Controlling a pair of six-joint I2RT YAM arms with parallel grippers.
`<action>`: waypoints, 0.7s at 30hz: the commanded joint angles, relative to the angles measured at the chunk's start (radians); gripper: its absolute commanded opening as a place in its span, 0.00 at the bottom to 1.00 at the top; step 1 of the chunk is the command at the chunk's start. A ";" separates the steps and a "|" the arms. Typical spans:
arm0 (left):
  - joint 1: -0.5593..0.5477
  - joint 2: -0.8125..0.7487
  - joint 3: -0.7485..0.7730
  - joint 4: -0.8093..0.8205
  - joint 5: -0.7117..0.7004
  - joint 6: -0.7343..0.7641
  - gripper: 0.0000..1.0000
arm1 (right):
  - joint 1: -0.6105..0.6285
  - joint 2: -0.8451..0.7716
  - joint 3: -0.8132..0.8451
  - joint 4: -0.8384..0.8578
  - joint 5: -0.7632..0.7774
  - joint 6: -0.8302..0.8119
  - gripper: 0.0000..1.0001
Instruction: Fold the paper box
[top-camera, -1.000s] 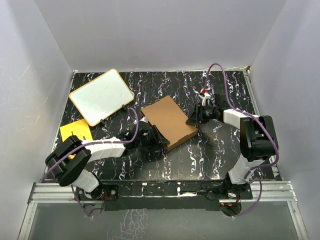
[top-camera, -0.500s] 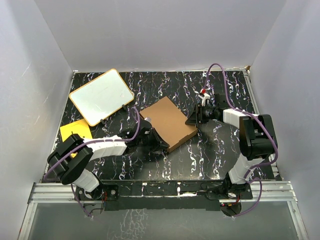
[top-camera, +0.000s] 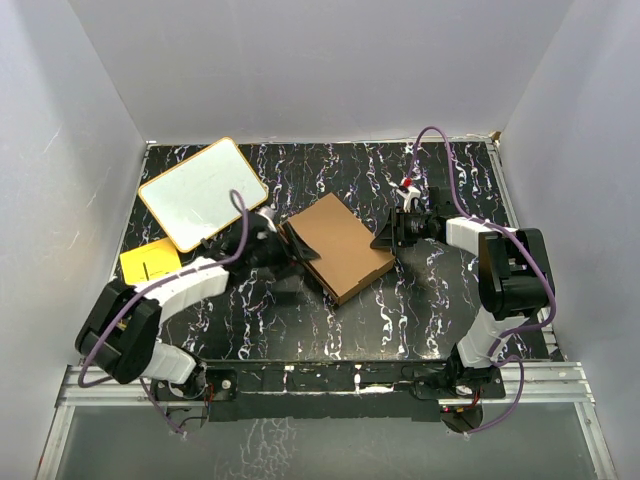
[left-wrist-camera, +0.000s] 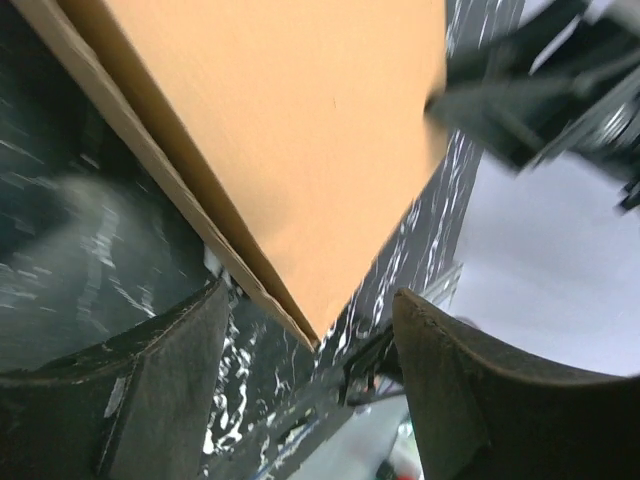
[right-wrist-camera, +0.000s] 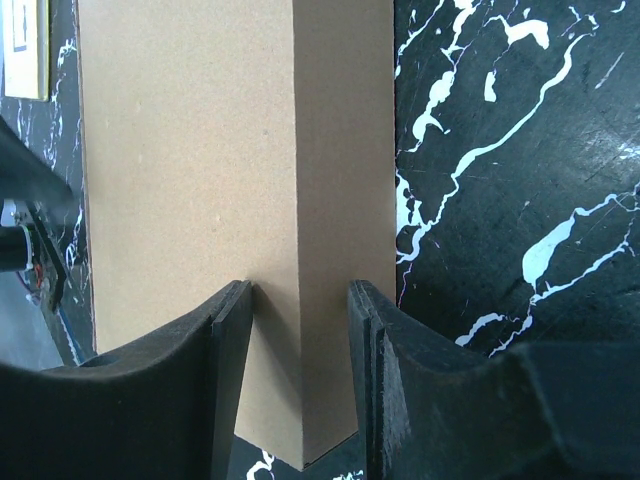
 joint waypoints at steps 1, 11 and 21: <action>0.190 -0.074 0.053 -0.097 0.075 0.142 0.65 | 0.013 0.039 0.004 -0.026 0.050 -0.032 0.45; 0.371 0.133 0.126 0.021 0.121 0.212 0.63 | 0.014 0.053 0.010 -0.032 0.050 -0.039 0.45; 0.373 0.342 0.233 0.092 0.143 0.205 0.34 | 0.015 0.059 0.015 -0.037 0.051 -0.045 0.45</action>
